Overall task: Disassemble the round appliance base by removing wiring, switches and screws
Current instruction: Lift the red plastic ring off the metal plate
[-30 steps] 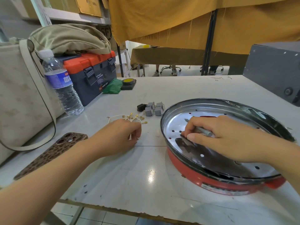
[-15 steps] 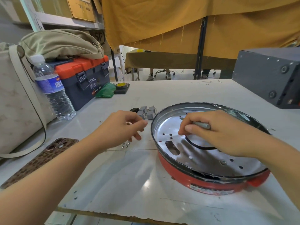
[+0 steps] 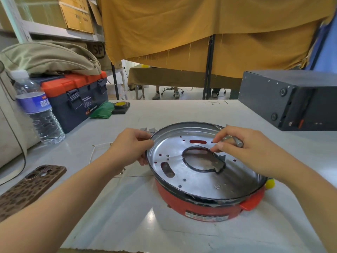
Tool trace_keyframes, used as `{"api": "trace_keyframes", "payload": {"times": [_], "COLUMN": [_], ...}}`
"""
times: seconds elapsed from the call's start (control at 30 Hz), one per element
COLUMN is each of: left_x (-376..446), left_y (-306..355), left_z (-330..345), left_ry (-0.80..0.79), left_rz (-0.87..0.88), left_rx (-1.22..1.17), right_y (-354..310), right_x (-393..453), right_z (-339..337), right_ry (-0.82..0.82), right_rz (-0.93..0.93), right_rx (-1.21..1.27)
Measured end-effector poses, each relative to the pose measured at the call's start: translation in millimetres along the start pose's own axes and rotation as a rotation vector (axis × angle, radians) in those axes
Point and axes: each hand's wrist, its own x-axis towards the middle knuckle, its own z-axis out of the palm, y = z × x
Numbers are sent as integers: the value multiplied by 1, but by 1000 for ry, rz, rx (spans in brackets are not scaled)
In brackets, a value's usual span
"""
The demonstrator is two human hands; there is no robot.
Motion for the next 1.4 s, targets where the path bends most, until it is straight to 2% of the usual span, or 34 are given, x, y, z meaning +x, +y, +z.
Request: {"api": "trace_keyframes", "payload": {"times": [0.13, 0.3, 0.4, 0.5, 0.63, 0.8, 1.0, 1.1, 1.23, 1.4], "left_x": [0, 9, 20, 31, 47, 68, 85, 83, 72, 67], "left_y": [3, 8, 11, 16, 23, 26, 21, 8, -9, -15], "left_z": [-5, -12, -15, -13, -5, 6, 21, 23, 29, 33], "left_ry": [48, 123, 182, 201, 181, 180, 138, 69, -161, -192], "left_rz": [18, -37, -79, -122, -184, -205, -194, -147, -136, -134], "left_rx": [-72, -107, -197, -302, -408, -478, -581, -389, -75, -117], "right_y": [4, 6, 7, 6, 3, 6, 28, 40, 54, 61], "right_x": [0, 6, 11, 16, 29, 55, 82, 94, 109, 124], "right_z": [-1, -8, -12, -14, -15, -20, -21, -15, -2, 10], "right_ry": [88, 332, 406, 332, 222, 195, 212, 223, 209, 139], "right_rz": [-22, -37, -30, -53, -157, -212, -189, -159, -101, -64], "right_rx": [-7, 55, 83, 47, -165, -353, -327, -288, -205, -242]}}
